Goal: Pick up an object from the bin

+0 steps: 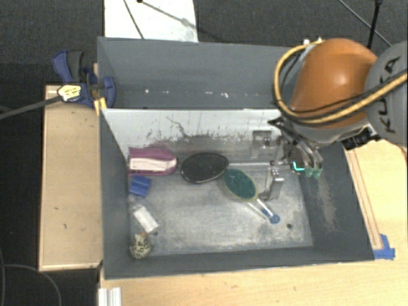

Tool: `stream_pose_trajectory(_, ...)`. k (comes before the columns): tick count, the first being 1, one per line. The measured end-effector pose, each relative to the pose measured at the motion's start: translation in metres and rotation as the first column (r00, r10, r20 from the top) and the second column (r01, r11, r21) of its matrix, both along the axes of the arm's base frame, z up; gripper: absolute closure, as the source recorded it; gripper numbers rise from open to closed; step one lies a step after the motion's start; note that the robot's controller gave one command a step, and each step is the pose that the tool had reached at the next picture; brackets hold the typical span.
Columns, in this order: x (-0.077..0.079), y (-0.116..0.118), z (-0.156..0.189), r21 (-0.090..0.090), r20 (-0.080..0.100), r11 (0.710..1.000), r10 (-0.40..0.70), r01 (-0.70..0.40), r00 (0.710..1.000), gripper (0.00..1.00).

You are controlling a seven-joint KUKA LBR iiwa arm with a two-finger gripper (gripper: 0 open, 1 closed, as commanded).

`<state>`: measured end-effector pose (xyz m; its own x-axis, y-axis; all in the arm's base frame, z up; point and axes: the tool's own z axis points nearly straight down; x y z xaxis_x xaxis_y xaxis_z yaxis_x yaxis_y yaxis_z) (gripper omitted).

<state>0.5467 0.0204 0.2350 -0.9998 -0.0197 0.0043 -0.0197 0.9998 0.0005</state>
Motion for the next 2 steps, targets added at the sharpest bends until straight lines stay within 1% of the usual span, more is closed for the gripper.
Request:
stream_pose_trajectory(1,0.032,-0.021,-0.135,0.0,0.0,0.977,-0.213,0.213,0.977,0.0)
stream_pose_trajectory(2,0.014,-0.022,-0.166,0.001,0.004,0.967,-0.254,0.254,0.967,0.0)
